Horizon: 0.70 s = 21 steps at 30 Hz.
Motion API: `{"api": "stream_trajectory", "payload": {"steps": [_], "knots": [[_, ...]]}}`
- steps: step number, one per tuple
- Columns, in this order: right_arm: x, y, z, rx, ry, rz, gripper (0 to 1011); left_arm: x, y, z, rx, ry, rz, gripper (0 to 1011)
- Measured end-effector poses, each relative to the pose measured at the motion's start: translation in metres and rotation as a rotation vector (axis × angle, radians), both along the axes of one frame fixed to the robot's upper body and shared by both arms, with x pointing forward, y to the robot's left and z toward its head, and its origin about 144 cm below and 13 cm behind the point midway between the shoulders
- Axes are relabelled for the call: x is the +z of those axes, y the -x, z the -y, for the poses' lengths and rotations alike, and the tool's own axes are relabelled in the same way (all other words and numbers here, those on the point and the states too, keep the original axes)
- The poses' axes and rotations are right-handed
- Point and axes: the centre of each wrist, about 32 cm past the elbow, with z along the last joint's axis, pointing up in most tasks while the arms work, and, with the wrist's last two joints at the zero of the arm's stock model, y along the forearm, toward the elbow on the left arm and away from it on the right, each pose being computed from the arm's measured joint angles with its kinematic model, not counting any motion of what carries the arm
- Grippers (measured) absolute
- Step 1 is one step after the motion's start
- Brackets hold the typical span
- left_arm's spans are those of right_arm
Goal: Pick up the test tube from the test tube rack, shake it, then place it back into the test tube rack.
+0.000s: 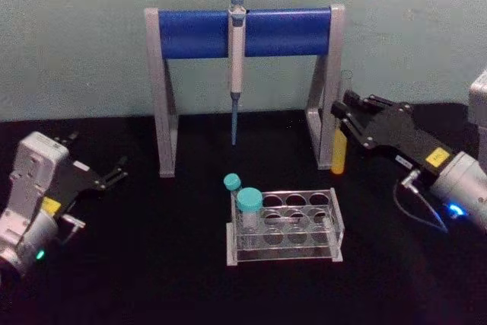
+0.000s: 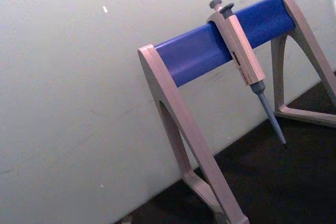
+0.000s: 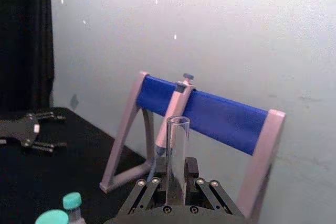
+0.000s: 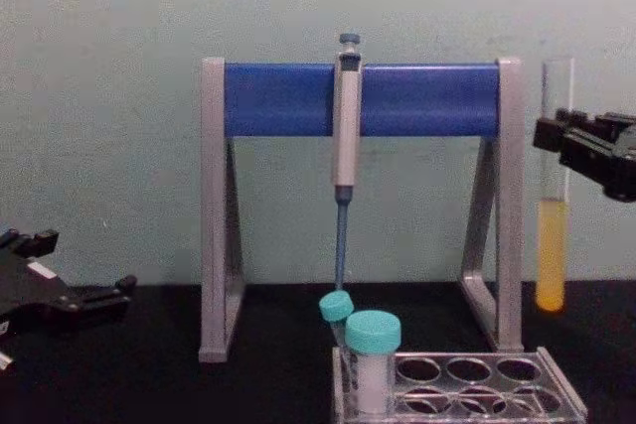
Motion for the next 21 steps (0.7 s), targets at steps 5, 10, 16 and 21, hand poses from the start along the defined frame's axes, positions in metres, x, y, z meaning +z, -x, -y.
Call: {"api": "stream_trajectory", "payload": {"steps": [5,10,16,21], "knots": [[-0.004,-0.007,-0.009,0.061,-0.051,0.003,227,0.000,0.000,0.000,0.000,0.000,0.000,1001],[-0.007,-0.014,-0.016,0.161,-0.112,-0.002,228,0.000,0.000,0.000,0.000,0.000,0.000,1001],[-0.007,-0.017,-0.017,0.268,-0.146,-0.019,228,0.000,0.000,0.000,0.000,0.000,0.000,1001],[-0.006,-0.018,-0.011,0.358,-0.159,-0.054,228,0.000,0.000,0.000,0.000,0.000,0.000,1001]]}}
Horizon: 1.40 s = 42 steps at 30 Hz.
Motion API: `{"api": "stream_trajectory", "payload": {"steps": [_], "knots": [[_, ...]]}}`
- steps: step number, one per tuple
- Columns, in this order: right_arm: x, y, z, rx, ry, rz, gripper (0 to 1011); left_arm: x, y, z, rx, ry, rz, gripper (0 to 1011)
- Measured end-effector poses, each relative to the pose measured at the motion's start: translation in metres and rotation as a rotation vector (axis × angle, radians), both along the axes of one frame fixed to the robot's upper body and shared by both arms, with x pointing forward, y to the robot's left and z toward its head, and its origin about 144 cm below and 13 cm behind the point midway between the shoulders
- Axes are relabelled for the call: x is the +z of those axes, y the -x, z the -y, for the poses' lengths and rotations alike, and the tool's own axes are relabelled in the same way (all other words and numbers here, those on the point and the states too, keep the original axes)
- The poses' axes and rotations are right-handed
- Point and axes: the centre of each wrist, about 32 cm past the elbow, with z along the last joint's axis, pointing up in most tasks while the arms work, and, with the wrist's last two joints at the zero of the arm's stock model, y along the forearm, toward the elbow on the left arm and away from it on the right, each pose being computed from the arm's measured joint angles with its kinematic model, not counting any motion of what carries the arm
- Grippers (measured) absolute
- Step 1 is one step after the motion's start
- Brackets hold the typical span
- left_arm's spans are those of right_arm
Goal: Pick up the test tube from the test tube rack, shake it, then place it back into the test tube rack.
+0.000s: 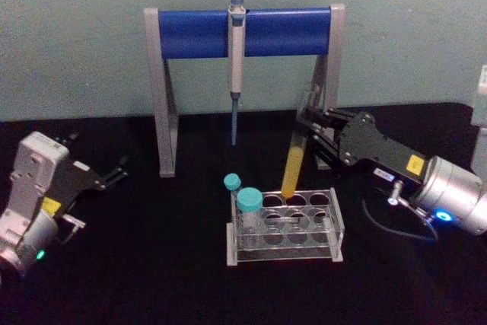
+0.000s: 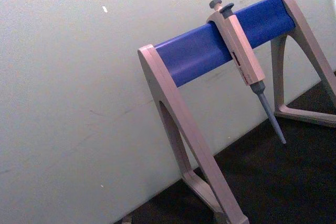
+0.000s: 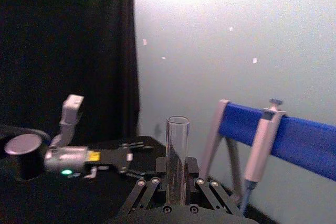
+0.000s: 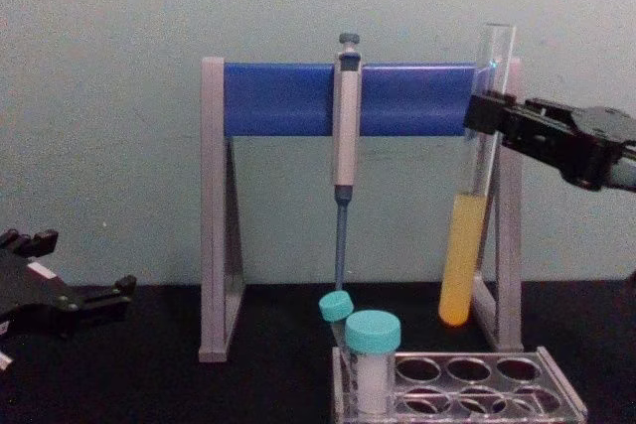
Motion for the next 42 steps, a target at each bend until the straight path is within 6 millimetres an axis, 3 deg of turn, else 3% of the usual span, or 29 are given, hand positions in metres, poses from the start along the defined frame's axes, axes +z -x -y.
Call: {"api": "stream_trajectory", "payload": {"steps": [9,19,33,42], "knots": [[0.006,0.010,0.025,0.058,0.018,-0.039,228,0.000,0.000,0.000,0.000,0.000,0.000,1001],[0.021,0.024,0.044,-0.071,0.150,-0.032,228,0.000,0.000,0.000,0.000,0.000,0.000,1001],[0.020,0.016,0.020,-0.265,0.155,0.024,227,0.000,0.000,0.000,0.000,0.000,0.000,1001],[0.007,0.006,-0.001,-0.241,0.073,0.012,228,0.000,0.000,0.000,0.000,0.000,0.000,1001]]}}
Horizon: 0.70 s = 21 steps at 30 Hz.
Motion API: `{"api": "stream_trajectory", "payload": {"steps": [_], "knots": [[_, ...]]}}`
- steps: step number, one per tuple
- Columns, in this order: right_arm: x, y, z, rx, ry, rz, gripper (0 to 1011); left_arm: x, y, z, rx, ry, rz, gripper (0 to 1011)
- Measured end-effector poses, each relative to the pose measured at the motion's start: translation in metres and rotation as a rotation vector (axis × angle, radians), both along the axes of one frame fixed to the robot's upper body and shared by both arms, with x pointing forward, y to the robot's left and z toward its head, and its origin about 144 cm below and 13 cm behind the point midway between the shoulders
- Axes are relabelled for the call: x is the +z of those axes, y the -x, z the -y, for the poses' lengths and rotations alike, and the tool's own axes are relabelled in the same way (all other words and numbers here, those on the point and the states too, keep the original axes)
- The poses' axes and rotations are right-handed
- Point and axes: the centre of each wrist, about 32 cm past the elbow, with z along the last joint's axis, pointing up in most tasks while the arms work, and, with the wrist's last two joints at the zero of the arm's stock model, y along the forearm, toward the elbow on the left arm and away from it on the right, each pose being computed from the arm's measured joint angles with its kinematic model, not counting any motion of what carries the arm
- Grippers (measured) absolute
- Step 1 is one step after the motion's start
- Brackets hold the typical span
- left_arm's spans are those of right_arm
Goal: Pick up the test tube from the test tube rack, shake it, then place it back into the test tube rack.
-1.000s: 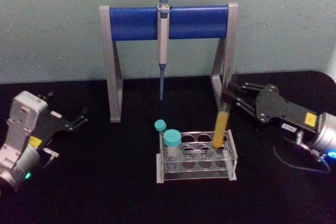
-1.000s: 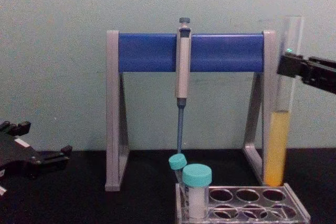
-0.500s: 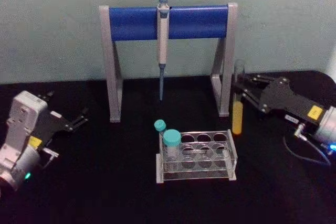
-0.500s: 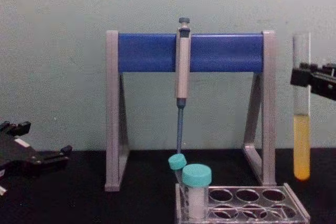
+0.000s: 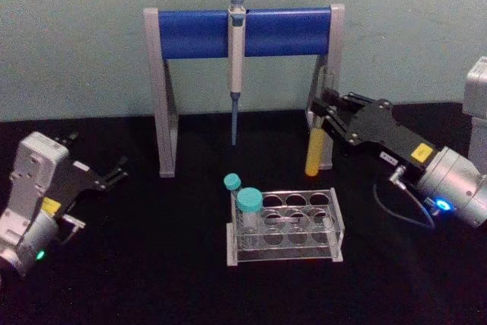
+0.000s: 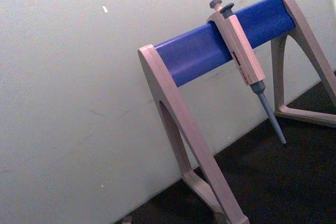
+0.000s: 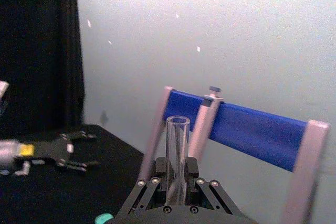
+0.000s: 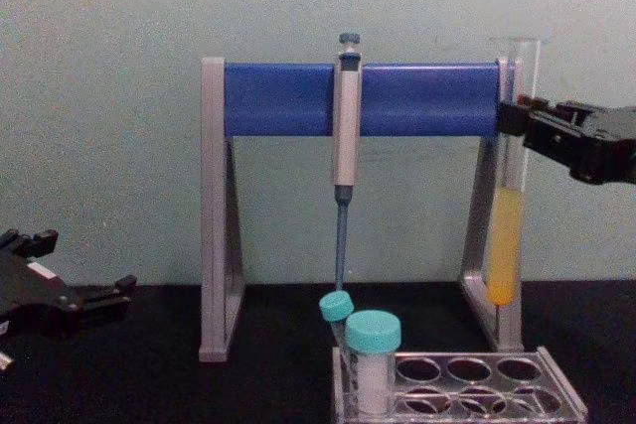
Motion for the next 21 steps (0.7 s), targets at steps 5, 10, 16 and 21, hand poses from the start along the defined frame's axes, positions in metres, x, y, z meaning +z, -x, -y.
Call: {"api": "stream_trajectory", "payload": {"steps": [5,10,16,21], "knots": [[-0.004,-0.005,-0.004,0.077,-0.071,-0.023,228,0.000,0.000,0.000,0.000,0.000,0.000,1001],[-0.004,-0.007,-0.005,0.154,-0.091,-0.039,228,0.000,0.000,0.000,0.000,0.000,0.000,1001],[-0.003,-0.007,-0.001,0.242,-0.091,-0.052,228,0.000,0.000,0.000,0.000,0.000,0.000,1001],[0.000,-0.002,0.010,0.298,-0.076,-0.061,228,0.000,0.000,0.000,0.000,0.000,0.000,1001]]}}
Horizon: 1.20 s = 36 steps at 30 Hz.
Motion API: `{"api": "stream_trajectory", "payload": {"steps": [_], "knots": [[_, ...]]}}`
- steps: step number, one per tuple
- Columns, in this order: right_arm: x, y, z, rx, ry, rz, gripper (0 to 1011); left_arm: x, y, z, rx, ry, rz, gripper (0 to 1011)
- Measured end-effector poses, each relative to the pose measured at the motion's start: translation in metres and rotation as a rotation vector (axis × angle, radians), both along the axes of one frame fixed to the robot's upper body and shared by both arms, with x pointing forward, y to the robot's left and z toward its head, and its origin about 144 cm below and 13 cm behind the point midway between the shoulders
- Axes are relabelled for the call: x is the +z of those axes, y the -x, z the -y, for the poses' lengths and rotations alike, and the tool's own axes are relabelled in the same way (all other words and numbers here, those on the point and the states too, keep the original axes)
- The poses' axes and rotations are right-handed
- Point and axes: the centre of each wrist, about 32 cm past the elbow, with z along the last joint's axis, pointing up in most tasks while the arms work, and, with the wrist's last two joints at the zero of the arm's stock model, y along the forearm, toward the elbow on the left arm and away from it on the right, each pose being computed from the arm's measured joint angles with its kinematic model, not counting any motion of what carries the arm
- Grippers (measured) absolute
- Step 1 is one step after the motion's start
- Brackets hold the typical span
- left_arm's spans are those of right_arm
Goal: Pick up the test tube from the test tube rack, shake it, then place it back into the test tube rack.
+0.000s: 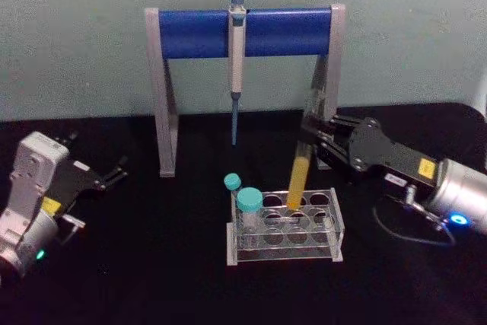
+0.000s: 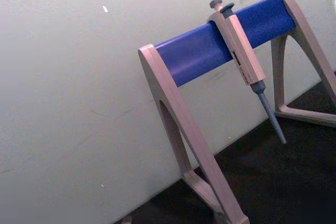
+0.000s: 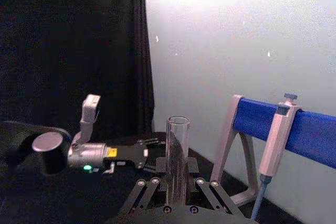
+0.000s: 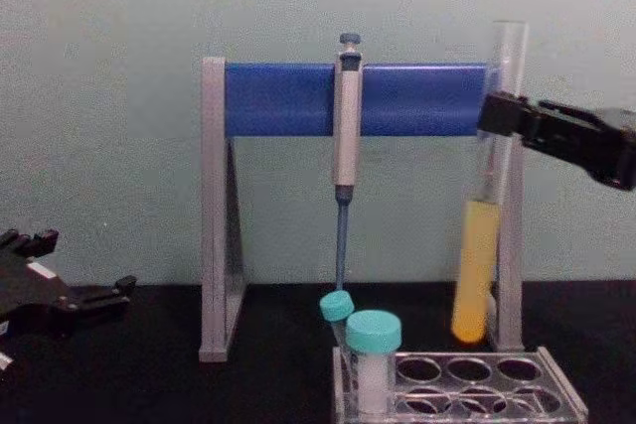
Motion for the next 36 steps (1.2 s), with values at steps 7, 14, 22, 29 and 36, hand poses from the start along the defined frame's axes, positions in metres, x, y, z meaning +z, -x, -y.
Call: {"api": "stream_trajectory", "payload": {"steps": [7,14,22,29,36], "knots": [[0.007,0.013,0.021,-0.032,0.039,0.007,228,0.000,0.000,0.000,0.000,0.000,0.000,1001],[0.010,0.020,0.032,-0.175,0.093,0.030,228,0.000,0.000,0.000,0.000,0.000,0.000,1001],[0.012,0.017,0.023,-0.305,0.131,0.076,228,0.000,0.000,0.000,0.000,0.000,0.000,1001],[0.009,0.008,0.008,-0.336,0.110,0.097,228,0.000,0.000,0.000,0.000,0.000,0.000,1001],[0.004,-0.001,-0.007,-0.283,0.074,0.092,228,0.000,0.000,0.000,0.000,0.000,0.000,1002]]}}
